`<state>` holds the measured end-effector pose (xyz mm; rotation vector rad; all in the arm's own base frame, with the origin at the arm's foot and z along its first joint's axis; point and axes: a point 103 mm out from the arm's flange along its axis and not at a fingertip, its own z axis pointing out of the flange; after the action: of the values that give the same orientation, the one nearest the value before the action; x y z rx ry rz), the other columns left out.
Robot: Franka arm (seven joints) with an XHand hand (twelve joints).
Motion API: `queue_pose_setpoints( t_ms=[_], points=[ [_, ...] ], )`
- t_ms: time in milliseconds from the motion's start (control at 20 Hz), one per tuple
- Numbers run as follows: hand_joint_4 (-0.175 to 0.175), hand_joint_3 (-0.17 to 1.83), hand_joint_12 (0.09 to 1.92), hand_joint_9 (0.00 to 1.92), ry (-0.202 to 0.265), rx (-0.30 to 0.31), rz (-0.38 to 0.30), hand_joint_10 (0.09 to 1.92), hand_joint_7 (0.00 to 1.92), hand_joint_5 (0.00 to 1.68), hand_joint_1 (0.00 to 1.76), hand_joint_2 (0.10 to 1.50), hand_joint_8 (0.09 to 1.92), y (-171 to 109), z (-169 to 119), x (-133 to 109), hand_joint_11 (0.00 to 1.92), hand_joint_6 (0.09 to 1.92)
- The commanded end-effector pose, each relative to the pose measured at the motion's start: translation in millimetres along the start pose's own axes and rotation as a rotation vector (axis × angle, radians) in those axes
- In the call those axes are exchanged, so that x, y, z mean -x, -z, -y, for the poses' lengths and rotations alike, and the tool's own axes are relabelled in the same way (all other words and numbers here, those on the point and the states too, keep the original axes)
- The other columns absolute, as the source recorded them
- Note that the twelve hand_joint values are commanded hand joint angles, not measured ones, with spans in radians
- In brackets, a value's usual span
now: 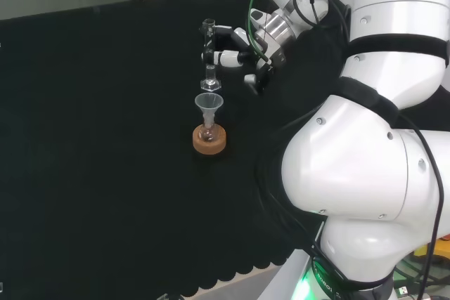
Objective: Pick up the graduated cylinder.
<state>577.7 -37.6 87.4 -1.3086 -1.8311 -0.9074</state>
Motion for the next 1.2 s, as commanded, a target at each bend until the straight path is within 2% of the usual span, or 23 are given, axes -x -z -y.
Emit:
queue_pose_setpoints(
  t_ms=[50,350,1000,1200],
  points=[
    [-0.045,-0.17,1.19,0.67,0.020,0.011,-0.047,0.53,0.39,0.60,1.09,1.02,0.62,-3,-3,-1,0.51,0.11],
    [-0.045,-0.17,1.17,0.69,0.031,0.014,-0.082,0.51,0.40,0.61,1.10,1.03,0.62,-5,-4,1,0.54,0.12],
    [-0.038,-0.17,1.15,0.73,0.038,0.013,-0.109,0.49,0.42,0.64,1.10,1.06,0.63,-15,-8,5,0.58,0.17],
    [-0.034,-0.17,1.12,0.76,0.040,0.025,-0.112,0.44,0.44,0.63,1.11,1.09,0.62,-14,-8,5,0.61,0.31]
  ],
)
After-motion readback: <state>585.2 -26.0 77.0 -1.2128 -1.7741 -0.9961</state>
